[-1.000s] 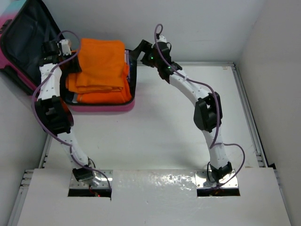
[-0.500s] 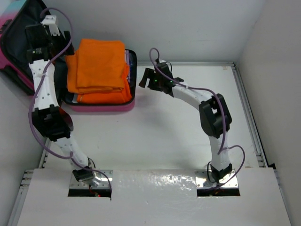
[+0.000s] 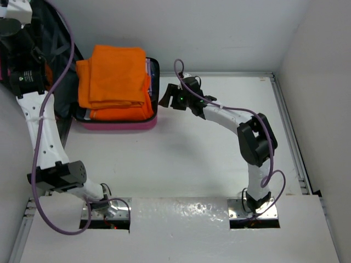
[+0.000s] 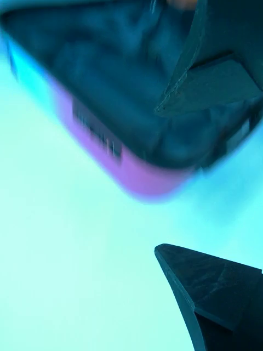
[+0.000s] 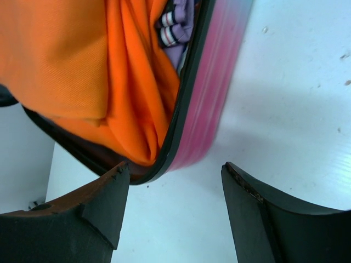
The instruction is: Pack the luggage
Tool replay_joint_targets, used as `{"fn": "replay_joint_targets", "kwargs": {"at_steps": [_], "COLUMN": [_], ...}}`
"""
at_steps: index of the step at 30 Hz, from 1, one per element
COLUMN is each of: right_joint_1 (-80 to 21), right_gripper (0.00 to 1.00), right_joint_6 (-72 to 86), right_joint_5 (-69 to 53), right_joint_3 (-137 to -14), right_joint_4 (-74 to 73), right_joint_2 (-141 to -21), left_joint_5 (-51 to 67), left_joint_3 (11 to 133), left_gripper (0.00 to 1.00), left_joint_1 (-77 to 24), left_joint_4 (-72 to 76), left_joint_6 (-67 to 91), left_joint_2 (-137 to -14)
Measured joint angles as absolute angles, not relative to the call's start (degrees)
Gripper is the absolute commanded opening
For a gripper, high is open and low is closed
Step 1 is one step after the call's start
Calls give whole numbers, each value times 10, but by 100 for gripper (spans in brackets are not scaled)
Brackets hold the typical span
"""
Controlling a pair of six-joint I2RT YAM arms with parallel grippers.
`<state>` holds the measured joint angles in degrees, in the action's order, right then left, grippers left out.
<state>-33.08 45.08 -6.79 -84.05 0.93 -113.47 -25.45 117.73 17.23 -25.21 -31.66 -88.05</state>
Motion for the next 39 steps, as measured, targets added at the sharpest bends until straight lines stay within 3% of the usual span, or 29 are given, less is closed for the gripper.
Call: {"fn": "replay_joint_targets", "kwargs": {"at_steps": [7, 15, 17, 20, 21, 23, 24, 26, 29, 39], "right_joint_1": [-331, -331, -331, -331, -331, -331, -331, -331, -331, -331], "right_gripper": [68, 68, 68, 68, 68, 68, 68, 68, 68, 67], "right_joint_6": [450, 438, 437, 435, 435, 435, 435, 435, 435, 441], "right_joint_5": [-86, -90, -90, -90, -91, -91, -91, -91, -93, -96], "right_joint_3": [-843, -861, -861, -861, -860, -860, -860, -860, -860, -840], "right_joint_4": [4, -5, -7, -7, -8, -8, -8, -9, -10, -3], "right_joint_2": [-1135, -1135, -1135, -1135, -1135, -1135, -1135, -1135, -1135, -1135], "left_joint_5": [-374, -350, -349, -351, -351, -350, -345, -345, -375, -258], "left_joint_3": [1165, 1184, 1184, 1201, 1207, 1209, 1207, 1200, 1185, 1061], "left_gripper": [99, 94, 87, 67, 48, 34, 19, 0, 0, 0], "left_joint_1": [182, 207, 215, 233, 240, 251, 256, 257, 256, 215], "left_joint_4": [-214, -307, -308, -308, -308, -310, -311, -309, -290, -281], "left_joint_6": [-403, -392, -391, -385, -382, -376, -370, -360, -350, -333], "left_joint_2": [-886, -969, -973, -988, -994, -998, -998, -996, -990, -863]}}
